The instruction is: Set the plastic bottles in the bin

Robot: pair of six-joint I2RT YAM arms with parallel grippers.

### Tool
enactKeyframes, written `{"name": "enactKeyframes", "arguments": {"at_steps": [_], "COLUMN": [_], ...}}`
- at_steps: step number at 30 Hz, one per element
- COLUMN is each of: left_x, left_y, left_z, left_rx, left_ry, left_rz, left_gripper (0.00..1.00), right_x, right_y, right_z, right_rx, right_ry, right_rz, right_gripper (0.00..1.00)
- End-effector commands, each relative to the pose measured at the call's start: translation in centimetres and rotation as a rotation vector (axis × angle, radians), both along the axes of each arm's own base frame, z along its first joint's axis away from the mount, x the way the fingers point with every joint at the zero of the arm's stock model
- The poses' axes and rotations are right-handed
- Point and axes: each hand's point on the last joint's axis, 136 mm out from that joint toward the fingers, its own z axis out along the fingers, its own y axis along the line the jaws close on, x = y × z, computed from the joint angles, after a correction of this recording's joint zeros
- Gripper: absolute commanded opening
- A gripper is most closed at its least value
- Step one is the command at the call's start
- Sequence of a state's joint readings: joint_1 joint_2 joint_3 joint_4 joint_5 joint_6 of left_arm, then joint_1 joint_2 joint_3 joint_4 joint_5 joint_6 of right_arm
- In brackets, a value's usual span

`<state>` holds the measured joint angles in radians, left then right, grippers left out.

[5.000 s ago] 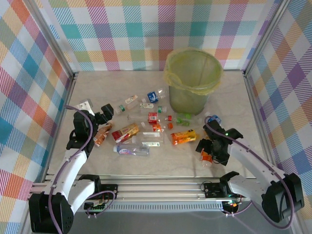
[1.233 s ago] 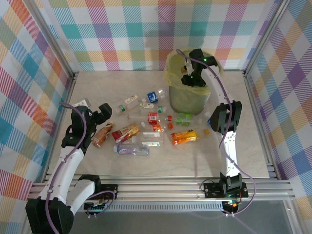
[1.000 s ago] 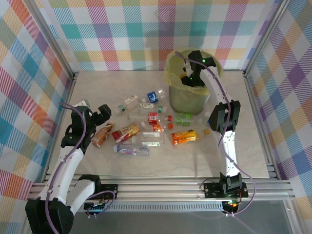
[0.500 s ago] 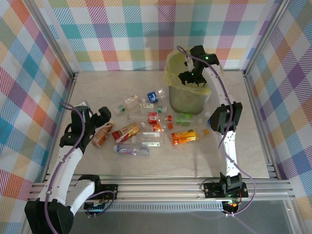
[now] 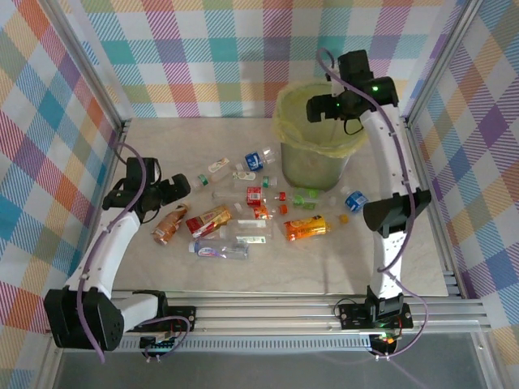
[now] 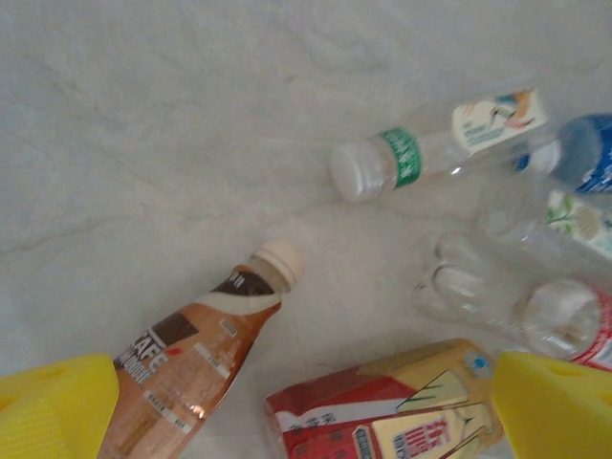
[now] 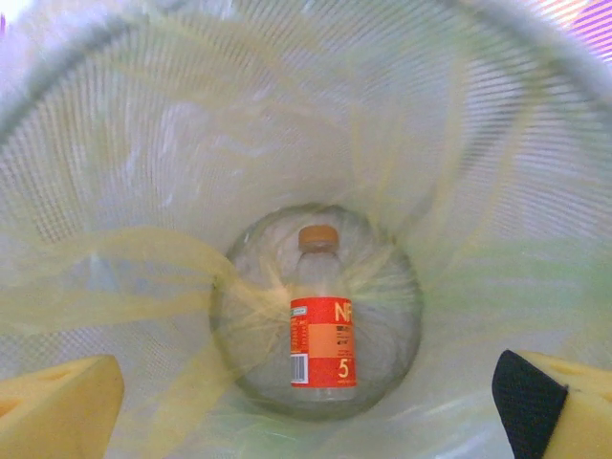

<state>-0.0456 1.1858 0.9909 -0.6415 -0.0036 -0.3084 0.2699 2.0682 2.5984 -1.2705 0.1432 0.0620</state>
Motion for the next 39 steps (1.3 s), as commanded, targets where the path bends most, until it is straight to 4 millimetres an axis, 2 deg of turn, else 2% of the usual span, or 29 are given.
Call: {"name": "enactKeyframes", "arguments": {"at_steps": [1,10,20,39], "left_x": [-1.7,-3.7,-3.9,-3.7], "left_y": [0.5,3.4,3.2,4.5], "left_z": [-1.7,-5.0,-9.0,-11.5], "left_rx": [0.051,0.17,0.154,0.166], "left_ry": [0.126,0.257,0.352,0.411], "left_rz": [-0.012,0.107,0.104,0.166], "left_gripper": [1.0,1.0,1.0,1.0], "right_x": [-1.6,-4.7,-6.6,-7.0], "right_y": [-1.8,-3.9,-4.4,-4.5], "right_z": [2.2,2.8,4.2,5.5], "right_rx": [0.008,0.015,0.067,0.096], "right_ry": [-0.036,-0.045,-0.118,-0.176], "right_rz": [-0.119,-0.226,-0.248,-0.25], "right_gripper": [1.0,1.0,1.0,1.0]}}
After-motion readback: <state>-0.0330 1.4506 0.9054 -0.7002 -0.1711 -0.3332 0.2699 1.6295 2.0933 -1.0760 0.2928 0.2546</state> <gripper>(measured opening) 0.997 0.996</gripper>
